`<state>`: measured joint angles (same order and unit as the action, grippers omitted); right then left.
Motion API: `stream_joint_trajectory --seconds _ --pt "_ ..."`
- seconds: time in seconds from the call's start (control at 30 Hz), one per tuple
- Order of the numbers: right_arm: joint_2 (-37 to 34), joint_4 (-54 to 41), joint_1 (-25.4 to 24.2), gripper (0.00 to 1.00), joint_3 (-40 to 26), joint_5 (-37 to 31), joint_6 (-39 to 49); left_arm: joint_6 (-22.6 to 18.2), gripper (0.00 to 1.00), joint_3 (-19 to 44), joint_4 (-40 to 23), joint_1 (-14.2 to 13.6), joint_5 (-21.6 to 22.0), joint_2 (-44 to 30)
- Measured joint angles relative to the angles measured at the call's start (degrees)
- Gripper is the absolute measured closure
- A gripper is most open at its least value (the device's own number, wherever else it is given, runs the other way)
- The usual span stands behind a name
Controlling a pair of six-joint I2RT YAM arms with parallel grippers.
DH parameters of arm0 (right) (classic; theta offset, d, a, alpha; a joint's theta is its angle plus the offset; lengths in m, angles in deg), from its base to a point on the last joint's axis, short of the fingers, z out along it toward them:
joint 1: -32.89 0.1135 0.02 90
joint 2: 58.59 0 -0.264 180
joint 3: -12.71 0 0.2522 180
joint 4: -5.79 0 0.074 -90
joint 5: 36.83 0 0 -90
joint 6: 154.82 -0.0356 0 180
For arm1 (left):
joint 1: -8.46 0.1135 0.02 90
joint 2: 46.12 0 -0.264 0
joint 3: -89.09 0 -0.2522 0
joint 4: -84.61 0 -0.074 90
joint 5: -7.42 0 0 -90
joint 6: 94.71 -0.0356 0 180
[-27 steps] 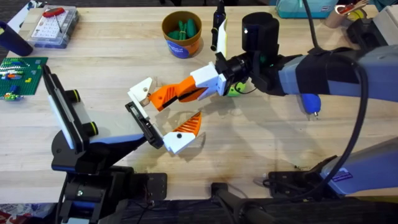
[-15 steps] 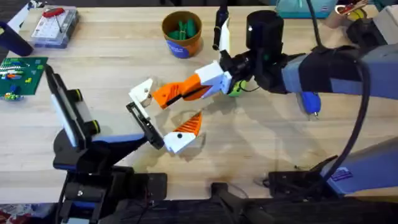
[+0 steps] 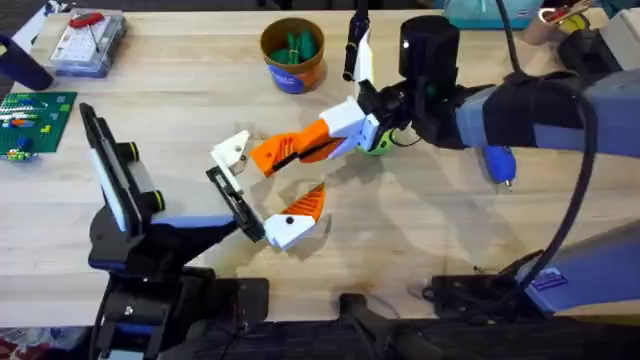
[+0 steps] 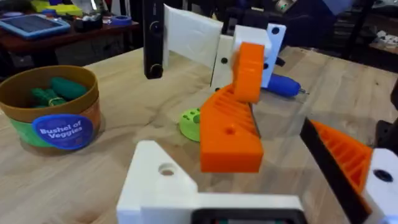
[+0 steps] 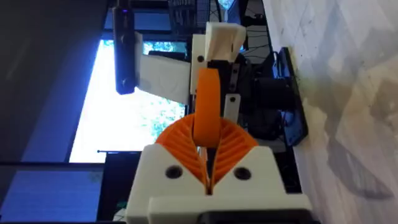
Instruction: Pick up the gripper from the table and insert it into the empty holder that is missing its gripper. Then pick up a screw, insert it into the mounting hole, and use the screwdriver to tighten it. Finally, clean up the table by picking up the vegetable and placing it into the bucket.
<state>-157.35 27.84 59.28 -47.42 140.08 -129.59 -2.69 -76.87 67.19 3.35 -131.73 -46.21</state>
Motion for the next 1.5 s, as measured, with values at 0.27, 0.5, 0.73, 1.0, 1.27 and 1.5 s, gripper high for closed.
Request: stream_joint_trajectory --seconds 0.27,0.5,0.73,1.0,1.27,1.5 --pt "0.0 -5.8 0.0 0.98 0.0 -0.1 5.5 0.0 0.014 0.0 0.0 0.0 -0.2 0.0" --pt "0.0 -7.3 0.0 0.98 0.0 -2.1 7.7 0.0 0.014 0.0 0.0 0.0 -0.2 0.0" --pt "0.0 -7.4 0.0 0.98 0.0 -3.7 8.1 0.0 0.014 0.0 0.0 0.0 -0.4 0.0" --pt "-3.9 -7.3 0.0 0.98 0.0 -3.0 8.2 0.0 0.014 0.0 0.0 0.0 -0.4 0.0" --pt "-4.0 -6.1 0.0 0.98 0.0 -1.0 8.3 0.0 0.014 0.0 0.0 0.0 -0.4 0.0" --pt "-4.0 -4.9 0.0 0.98 0.0 -0.1 8.1 0.0 0.014 0.0 0.0 0.0 -0.4 0.0"
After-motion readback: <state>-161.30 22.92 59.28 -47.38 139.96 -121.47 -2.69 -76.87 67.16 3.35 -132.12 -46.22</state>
